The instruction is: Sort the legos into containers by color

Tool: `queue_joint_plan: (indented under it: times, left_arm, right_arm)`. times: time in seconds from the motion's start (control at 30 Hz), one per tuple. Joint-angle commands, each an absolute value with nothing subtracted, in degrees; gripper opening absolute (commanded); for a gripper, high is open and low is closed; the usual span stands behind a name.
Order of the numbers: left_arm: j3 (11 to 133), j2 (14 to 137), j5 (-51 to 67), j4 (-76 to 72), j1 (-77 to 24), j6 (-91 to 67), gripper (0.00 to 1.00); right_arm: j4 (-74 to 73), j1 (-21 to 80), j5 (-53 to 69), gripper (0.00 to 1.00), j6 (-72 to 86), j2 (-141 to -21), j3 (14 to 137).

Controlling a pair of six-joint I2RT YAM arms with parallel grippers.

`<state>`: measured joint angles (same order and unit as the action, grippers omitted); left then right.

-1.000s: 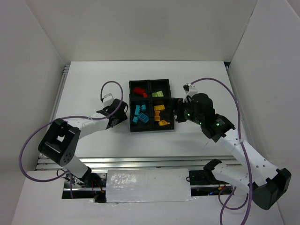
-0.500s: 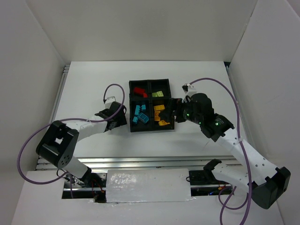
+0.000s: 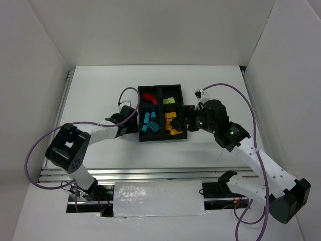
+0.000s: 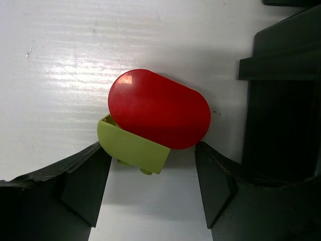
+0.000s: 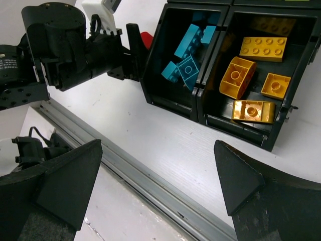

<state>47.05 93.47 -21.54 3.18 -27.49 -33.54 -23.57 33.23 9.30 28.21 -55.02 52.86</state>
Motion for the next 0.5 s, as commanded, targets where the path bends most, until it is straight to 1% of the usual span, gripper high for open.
queue_joint_plan:
  times: [0.0,0.2,0.27,0.3,0.4,0.47]
  left_arm:
    - [49.4,94.5,-20.9,2.6,-26.9,-32.1,0.79]
    - [51.0,94.5,-22.2,5.3,-26.4,-32.3,0.8]
    - [51.5,94.2,-23.5,6.5,-26.4,-32.5,0.82]
    - [51.9,93.8,-23.8,7.6,-26.3,-32.9,0.87]
    - [51.2,92.0,-24.0,7.8,-26.3,-34.4,0.93]
    - [50.0,90.2,-23.5,7.2,-26.2,-36.1,0.95]
  right_arm:
    - [-22.0,33.7,9.4,1.0,27.4,-54.8,52.7]
    - [-21.5,33.8,9.9,1.0,27.6,-55.2,52.6]
    - [-21.4,33.8,9.9,0.99,27.6,-55.5,52.6]
    - [-21.4,33.8,9.9,1.0,27.6,-55.5,52.5]
    - [-21.1,33.8,10.1,1.0,27.7,-55.7,52.3]
    - [-21.0,33.8,10.2,1.0,27.8,-55.9,52.4]
